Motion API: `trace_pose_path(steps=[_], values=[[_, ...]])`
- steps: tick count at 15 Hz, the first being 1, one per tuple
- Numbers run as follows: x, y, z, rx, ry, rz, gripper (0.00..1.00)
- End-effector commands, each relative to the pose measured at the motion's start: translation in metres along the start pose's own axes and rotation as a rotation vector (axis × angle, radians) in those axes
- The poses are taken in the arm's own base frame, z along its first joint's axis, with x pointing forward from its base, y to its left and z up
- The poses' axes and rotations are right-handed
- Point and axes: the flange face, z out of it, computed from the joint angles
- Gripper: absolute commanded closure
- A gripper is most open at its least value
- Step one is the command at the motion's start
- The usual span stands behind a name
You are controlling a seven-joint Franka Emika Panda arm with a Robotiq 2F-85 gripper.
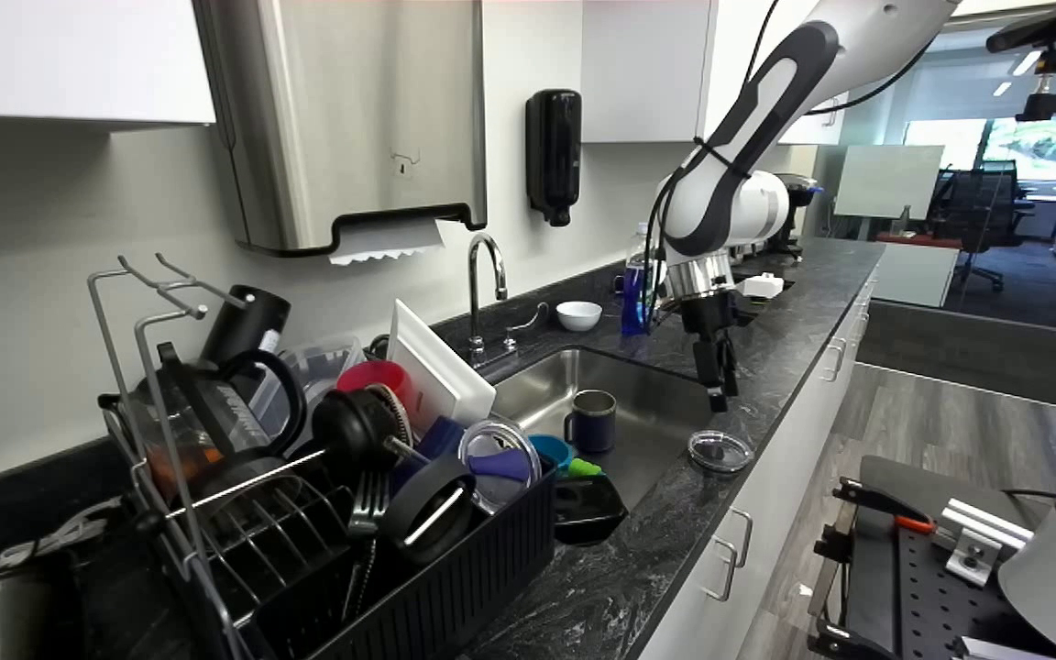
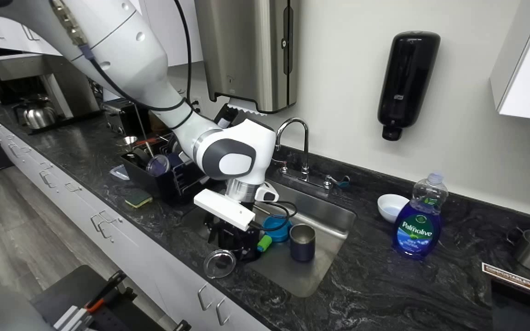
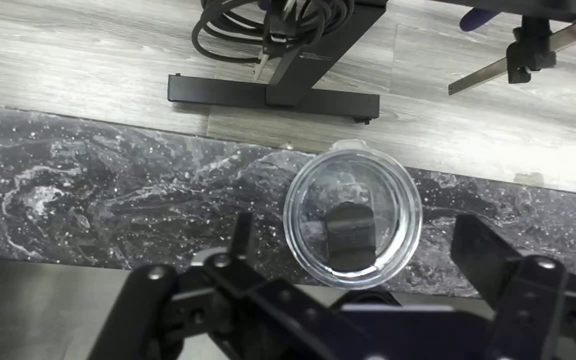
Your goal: Pick up the lid and put it on the cup in the sink
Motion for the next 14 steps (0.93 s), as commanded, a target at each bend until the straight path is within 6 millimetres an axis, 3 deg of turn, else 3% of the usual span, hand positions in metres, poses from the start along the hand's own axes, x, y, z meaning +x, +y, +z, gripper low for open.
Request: trace_pose_path(steps=[1,7,11,14], values=[[0.001,0.0,-0.001,0.001,-0.002,0.0,0.0],[0.003,-0.002,0.001,0.011,-0.015,0.007,0.0],[0.02,-0.024,0.025,-0.018,-0.033,-0.106,0.0],[0.031,-0.028,0.042,-0.053,-0.039,-0.175,0.0]])
